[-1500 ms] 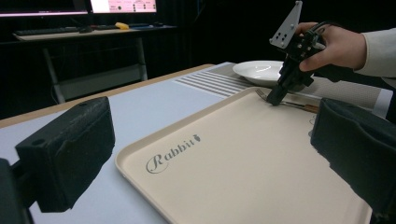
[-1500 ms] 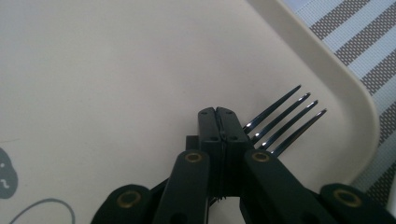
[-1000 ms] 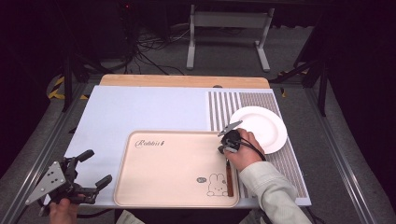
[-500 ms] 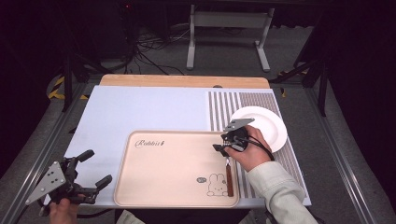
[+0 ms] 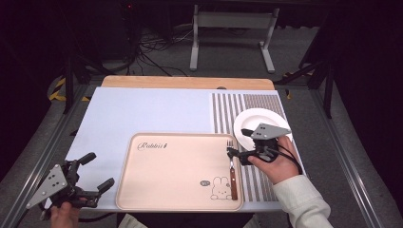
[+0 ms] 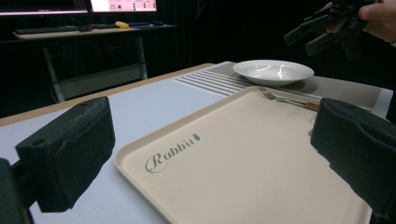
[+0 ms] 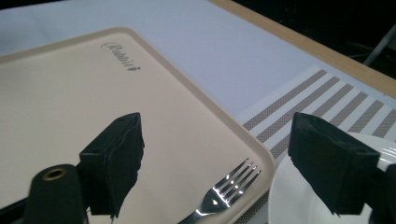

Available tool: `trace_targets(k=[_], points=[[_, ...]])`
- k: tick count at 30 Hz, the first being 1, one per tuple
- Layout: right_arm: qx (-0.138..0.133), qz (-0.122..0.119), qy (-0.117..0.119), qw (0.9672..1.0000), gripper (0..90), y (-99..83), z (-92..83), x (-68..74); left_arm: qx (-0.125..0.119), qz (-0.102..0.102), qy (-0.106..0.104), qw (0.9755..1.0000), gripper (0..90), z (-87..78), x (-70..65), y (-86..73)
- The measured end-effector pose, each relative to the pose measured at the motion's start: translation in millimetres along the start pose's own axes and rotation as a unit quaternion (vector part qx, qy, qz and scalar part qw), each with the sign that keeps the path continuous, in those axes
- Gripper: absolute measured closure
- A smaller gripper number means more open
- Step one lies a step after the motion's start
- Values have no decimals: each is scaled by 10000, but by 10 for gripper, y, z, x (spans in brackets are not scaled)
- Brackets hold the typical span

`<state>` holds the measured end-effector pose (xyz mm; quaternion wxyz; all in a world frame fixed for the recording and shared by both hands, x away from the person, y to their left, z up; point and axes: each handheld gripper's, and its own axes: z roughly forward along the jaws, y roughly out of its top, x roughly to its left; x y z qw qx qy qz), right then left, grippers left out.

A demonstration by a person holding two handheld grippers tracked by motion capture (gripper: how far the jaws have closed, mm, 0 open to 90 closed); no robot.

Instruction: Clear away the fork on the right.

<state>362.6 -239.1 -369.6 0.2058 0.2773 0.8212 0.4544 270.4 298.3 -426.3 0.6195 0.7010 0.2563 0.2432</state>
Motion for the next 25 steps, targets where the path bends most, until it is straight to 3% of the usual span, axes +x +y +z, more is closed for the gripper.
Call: trace_targets(k=[7, 12, 14, 21, 25], points=[[-517, -33, -124, 9986, 181, -125, -266, -37, 20, 30, 6, 10000, 6, 3, 0, -1], [-1048, 102, -209, 9942, 168, -412, -555, -98, 15, 25, 6, 10000, 6, 7, -3, -3], [-1127, 102, -206, 9934, 164, -457, -589, -107, 14, 11, 11, 10000, 5, 7, -2, -4], [-1711, 102, -203, 9850, 153, -848, -728, -138, 5, -5, 16, 10000, 6, 5, -2, -6], [-1742, 24, -220, 9845, 156, -1053, -718, -149, -27, 8, 4, 10000, 5, -1, -6, 2]])
